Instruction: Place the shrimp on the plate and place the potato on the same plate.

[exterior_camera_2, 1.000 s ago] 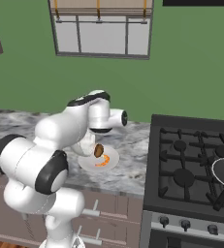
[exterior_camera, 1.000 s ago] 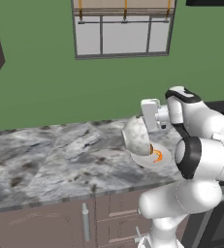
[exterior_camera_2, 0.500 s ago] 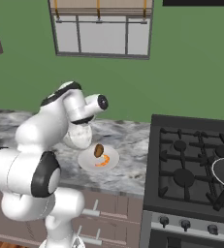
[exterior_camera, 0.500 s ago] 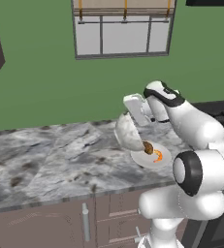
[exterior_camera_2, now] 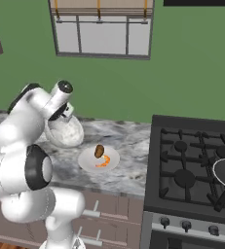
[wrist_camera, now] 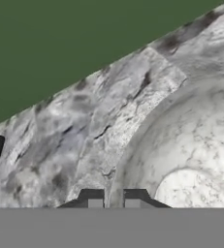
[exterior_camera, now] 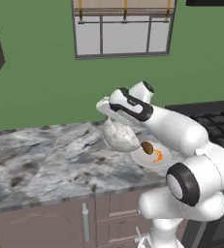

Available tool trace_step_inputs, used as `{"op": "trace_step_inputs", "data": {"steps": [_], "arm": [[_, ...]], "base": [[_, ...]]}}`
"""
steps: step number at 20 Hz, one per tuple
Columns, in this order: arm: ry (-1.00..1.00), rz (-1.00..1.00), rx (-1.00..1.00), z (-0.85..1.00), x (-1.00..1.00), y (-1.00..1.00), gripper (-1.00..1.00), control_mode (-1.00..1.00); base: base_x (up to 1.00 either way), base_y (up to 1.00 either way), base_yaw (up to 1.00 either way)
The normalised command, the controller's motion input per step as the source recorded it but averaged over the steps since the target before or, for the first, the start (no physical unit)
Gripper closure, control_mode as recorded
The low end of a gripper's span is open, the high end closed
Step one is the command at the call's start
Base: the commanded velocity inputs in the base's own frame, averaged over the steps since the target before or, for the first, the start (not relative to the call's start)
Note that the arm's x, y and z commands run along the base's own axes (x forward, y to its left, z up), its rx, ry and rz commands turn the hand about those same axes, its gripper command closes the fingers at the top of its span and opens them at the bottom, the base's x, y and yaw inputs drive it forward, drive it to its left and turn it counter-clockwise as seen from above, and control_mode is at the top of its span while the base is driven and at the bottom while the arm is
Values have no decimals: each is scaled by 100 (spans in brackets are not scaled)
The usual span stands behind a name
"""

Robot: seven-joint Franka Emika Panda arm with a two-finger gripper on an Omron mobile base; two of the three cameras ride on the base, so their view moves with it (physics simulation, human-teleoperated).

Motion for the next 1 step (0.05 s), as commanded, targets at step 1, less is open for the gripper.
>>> {"op": "trace_step_inputs", "data": {"steps": [1], "arm": [[18, 0, -29, 0, 0, 54, 100, -100]], "base": [[0, 0, 0]]}}
